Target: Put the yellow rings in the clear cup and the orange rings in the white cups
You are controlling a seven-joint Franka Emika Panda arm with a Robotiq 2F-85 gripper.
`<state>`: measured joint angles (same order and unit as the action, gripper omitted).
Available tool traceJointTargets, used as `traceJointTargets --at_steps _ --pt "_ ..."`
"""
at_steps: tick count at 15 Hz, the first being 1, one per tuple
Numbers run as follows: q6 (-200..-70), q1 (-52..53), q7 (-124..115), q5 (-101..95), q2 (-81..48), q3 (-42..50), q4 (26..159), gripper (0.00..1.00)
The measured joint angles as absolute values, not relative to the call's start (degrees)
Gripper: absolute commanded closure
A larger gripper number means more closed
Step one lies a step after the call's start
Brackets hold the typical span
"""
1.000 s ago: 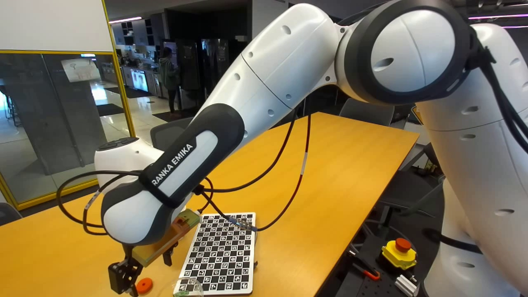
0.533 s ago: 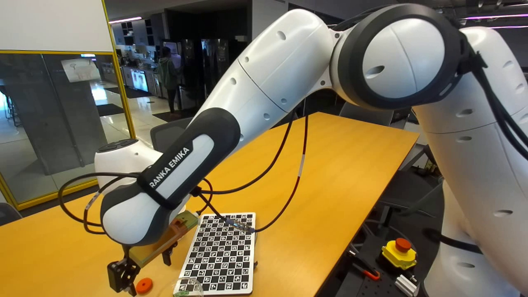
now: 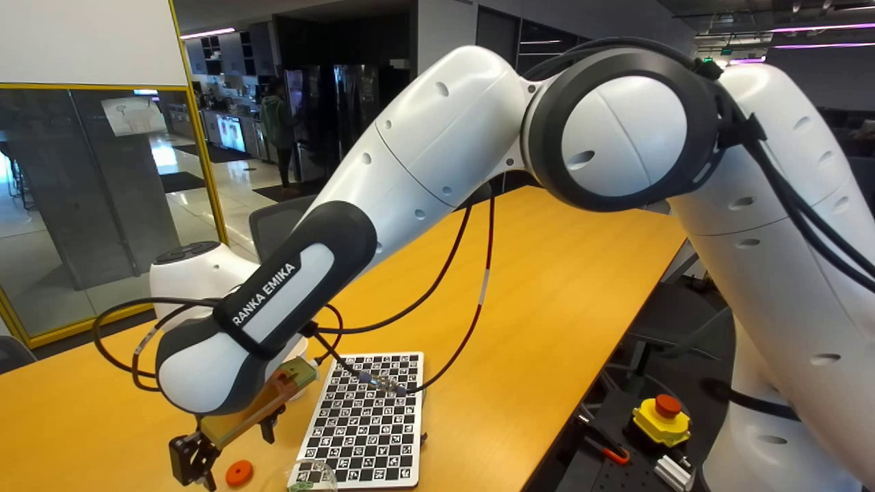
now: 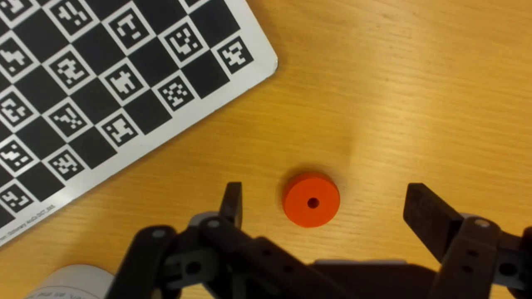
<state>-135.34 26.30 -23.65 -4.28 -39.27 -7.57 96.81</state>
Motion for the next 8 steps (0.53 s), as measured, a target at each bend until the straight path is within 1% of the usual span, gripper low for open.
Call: traceJointTargets --at_steps 8 --pt "-135.1 26.5 -24.5 -4.3 -43.1 -6.8 93.8 0.0"
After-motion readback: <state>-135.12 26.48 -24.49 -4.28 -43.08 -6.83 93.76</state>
